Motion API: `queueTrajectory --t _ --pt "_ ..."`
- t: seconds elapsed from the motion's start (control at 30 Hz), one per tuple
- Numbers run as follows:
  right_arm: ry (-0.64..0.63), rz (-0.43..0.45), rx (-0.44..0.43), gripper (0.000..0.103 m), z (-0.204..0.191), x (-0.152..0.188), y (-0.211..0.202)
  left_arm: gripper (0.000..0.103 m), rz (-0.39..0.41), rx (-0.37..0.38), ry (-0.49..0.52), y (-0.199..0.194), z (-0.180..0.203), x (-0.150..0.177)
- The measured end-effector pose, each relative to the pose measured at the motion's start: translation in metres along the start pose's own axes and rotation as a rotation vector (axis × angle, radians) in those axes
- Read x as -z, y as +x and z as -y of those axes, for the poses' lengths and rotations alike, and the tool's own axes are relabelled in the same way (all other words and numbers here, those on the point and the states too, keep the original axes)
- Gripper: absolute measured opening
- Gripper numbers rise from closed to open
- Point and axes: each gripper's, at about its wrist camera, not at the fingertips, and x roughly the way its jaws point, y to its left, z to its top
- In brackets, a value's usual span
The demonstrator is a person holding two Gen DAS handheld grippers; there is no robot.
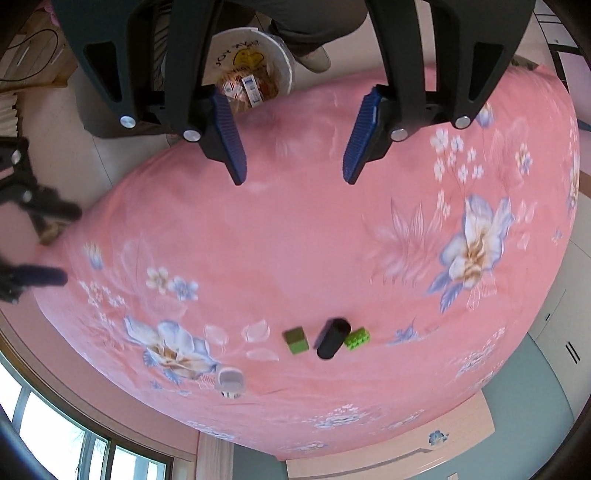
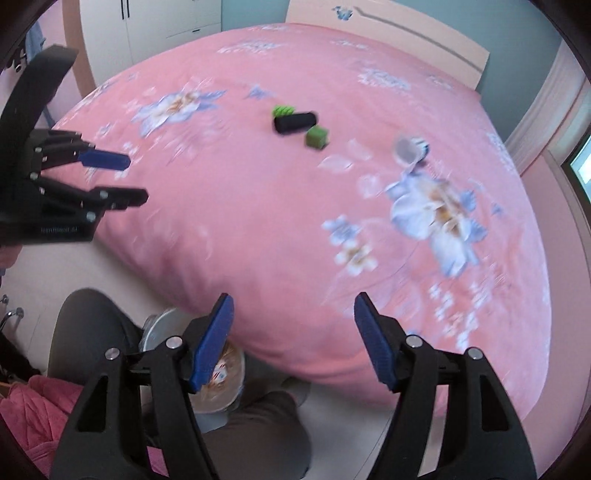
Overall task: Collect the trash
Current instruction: 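Move both tools back over the bed toward the remaining items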
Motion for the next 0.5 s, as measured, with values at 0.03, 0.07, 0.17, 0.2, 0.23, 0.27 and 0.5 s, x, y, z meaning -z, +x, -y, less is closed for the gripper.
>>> queueTrajectory --t 0.03,0.07,0.17,0.2,0.23,0.27,0.5 --pt "0.0 0.004 0.006 0.069 0.006 -0.006 0.0 0.058 -0.001 0.001 -0.001 0.002 0.0 -0.007" --pt "0.0 0.007 0.01 0.069 0.012 -0.01 0.0 0.058 0.0 0.004 -0.004 0.004 0.001 -0.016" --pt "0.002 0.02 0.031 0.072 0.032 -0.029 0.003 0.058 -0.003 0.016 -0.02 0.011 0.001 -0.038" --pt "0.001 0.023 0.038 0.073 0.039 -0.036 0.005 0.058 -0.005 0.022 -0.026 0.013 0.002 -0.045" --pt "0.0 0.026 0.042 0.074 0.045 -0.041 0.007 0.058 -0.009 0.026 -0.037 0.017 0.003 -0.055" --pt "0.003 0.029 0.051 0.074 0.055 -0.049 0.01 0.058 -0.013 0.031 -0.047 0.019 0.004 -0.061" --pt "0.025 0.025 0.065 0.075 0.111 -0.09 0.033 0.058 -0.049 0.038 -0.11 0.05 0.013 -0.11"
